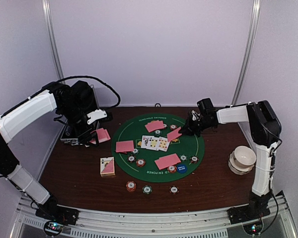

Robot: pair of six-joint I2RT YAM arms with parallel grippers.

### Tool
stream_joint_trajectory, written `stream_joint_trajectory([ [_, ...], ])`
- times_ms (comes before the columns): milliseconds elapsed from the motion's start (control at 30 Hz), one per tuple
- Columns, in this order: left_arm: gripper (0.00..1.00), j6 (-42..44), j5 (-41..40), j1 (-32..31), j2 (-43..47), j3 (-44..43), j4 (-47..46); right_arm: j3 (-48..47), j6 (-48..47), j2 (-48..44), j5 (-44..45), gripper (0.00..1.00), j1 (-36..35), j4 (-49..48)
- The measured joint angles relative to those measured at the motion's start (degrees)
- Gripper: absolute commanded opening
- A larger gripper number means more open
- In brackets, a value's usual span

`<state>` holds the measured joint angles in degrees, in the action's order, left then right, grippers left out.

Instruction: Distribute texas hold em gaming equipment

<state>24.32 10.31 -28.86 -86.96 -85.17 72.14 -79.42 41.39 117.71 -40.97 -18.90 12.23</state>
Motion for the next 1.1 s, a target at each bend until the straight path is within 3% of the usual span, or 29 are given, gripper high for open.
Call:
stream_joint_trajectory([
  [67, 0.0, 0.0, 0.0, 0.0, 0.0, 0.0, 0.0, -0.3, -0.8, 0.8, 1.0, 0.04, 0.2, 0.1],
  [133, 0.0, 0.0, 0.0, 0.0, 0.0, 0.0, 0.0, -0.8, -1.5, 1.2, 2.1, 0.22, 0.3, 0.8],
  [400, 0.0, 0.0, 0.0, 0.0, 0.0, 0.0, 0.0, -1.2, -4.7, 1.1, 6.6, 0.52, 0.3, 3.1],
  [733, 0.0, 0.0, 0.1, 0.0, 0.0, 0.0, 0.1, -1.3, -5.6, -9.2, 10.8, 0.66, -3.0, 6.2],
  [900, 0.0, 0.0, 0.2, 0.0, -0.3, 0.0, 0.1, -2.2, 0.0, -11.6, 8.1, 0.71, -13.4, 1.0],
  [1100, 0.0, 0.0, 0.3, 0.0, -1.2, 0.0, 0.0, -4.7, 12.6, -6.8, 1.6, 0.73, -27.1, -11.1],
])
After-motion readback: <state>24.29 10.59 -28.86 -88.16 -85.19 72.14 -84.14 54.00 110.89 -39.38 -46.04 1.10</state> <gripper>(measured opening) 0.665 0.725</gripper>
